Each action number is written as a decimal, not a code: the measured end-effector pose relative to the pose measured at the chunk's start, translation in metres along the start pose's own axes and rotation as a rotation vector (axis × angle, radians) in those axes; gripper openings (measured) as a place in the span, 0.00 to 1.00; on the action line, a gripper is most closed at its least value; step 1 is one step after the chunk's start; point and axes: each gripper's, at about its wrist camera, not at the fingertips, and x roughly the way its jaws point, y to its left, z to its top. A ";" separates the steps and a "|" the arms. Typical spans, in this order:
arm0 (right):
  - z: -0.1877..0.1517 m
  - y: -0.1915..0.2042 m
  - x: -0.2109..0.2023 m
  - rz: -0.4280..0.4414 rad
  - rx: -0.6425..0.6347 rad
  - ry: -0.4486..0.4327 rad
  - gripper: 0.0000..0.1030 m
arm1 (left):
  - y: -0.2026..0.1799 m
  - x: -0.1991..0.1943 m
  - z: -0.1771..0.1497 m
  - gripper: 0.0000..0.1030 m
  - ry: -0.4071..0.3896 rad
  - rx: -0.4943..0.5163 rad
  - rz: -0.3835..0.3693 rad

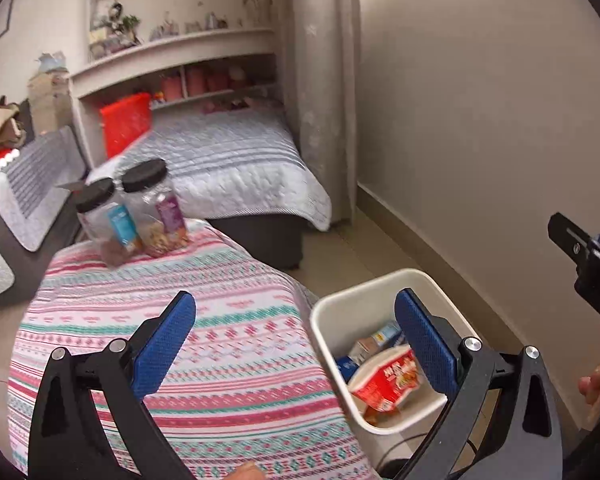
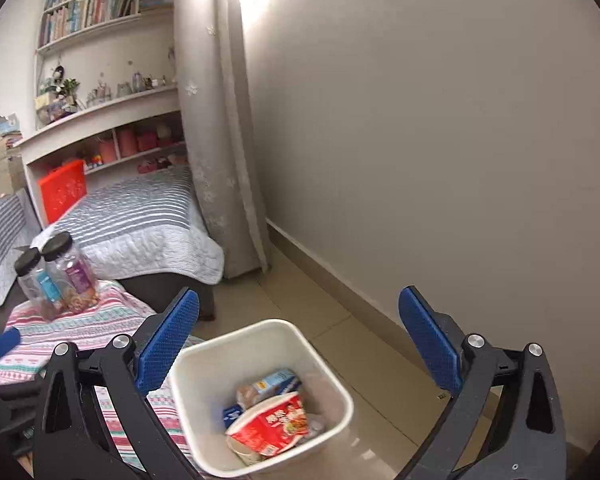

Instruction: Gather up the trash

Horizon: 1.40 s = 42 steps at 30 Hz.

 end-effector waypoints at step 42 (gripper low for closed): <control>-0.020 0.216 -0.083 0.286 -0.171 -0.109 0.93 | 0.203 -0.114 -0.017 0.94 -0.098 -0.295 0.348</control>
